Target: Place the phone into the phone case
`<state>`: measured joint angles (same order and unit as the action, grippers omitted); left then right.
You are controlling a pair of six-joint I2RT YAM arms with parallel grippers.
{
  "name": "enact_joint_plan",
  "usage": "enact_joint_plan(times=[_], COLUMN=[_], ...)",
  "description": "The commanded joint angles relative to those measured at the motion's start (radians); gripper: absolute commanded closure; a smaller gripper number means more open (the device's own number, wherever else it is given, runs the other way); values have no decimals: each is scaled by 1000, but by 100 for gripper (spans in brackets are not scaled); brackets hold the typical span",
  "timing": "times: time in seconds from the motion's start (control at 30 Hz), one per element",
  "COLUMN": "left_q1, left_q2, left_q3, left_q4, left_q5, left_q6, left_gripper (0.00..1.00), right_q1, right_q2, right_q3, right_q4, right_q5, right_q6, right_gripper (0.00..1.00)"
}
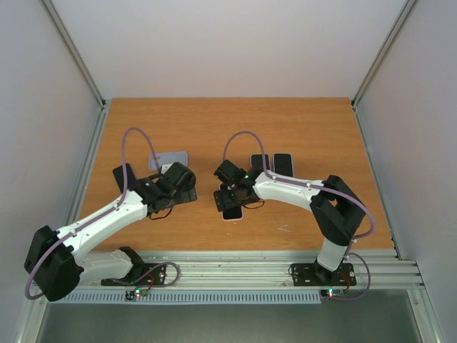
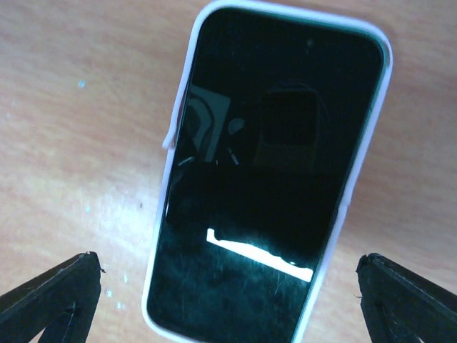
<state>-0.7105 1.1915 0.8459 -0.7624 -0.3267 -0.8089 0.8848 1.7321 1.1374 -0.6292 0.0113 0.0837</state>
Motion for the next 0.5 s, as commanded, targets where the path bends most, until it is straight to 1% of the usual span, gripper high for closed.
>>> enact_joint_plan(times=[0.0,0.23,0.4,0.47], left_q1=[21,33,39,46], left_q2=[-44,-25,-15,-14], left_q3=[-44,-72,-74,-77], left_q4=[-20,17,30,36], left_q5=[-43,-10,5,15], left_q6=[7,5,12,13], left_gripper=[1,1,1,1], right_q1=[23,43,46,46], right_q2=[75,168,211,219], right_q3=[79,142,147,145], right_q4=[-33,-75,-81,-74], right_q5=[116,182,204,206], right_q6=[62,93,111,113], right_gripper=[2,1,1,3])
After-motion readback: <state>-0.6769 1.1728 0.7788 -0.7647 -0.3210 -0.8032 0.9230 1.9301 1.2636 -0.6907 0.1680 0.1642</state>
